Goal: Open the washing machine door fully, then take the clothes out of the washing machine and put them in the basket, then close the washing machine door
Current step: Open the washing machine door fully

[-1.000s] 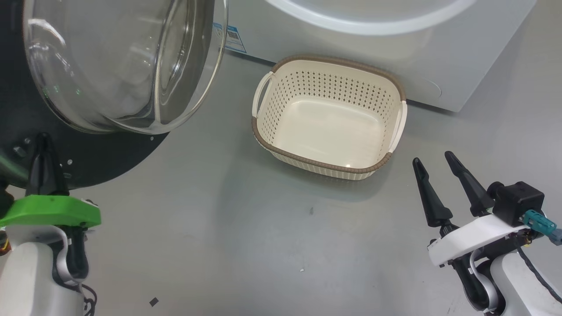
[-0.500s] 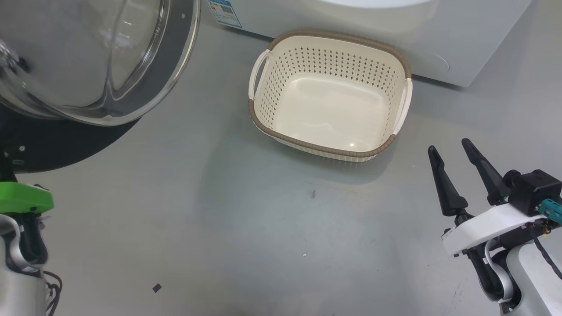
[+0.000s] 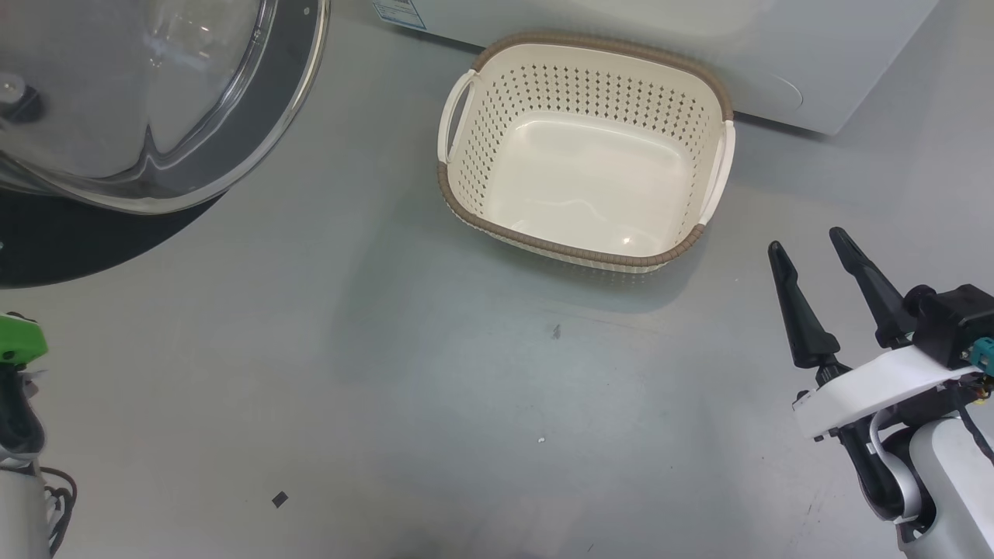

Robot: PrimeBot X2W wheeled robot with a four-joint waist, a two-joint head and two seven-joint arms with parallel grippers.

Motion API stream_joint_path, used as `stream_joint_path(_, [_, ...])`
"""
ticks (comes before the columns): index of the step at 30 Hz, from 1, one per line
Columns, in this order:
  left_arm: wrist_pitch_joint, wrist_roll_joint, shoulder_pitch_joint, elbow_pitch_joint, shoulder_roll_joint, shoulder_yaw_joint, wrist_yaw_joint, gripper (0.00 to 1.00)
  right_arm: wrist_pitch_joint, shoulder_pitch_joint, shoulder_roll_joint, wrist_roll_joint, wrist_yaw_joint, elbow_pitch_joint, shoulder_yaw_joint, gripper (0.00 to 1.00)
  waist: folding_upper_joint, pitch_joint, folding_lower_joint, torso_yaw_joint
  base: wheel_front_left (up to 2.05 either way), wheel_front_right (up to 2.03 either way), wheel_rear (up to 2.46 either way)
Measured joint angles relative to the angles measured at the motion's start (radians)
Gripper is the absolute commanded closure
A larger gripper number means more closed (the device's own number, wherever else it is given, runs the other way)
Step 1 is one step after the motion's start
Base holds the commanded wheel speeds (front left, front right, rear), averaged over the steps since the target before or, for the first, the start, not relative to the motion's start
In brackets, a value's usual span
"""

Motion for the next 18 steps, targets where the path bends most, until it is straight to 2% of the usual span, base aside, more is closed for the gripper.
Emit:
stream_joint_path(7, [-0.001,0.015,-0.005,0.034,-0.004,-0.02,-0.018,1.0,-0.008,0.0,0.005,0.0,0.001,0.005,0.0,0.0,0.0,-0.019,0.0,-0.001,0.0,0.0,0.0])
stream_joint_path(18, [-0.009,0.091,0.003,0.04,-0.038,-0.112,-0.058,1.0,-0.059,-0.001,0.061,0.016,0.015,0.055,0.006,0.0,0.0,-0.099,0.0,-0.01,0.0,0.0,0.0])
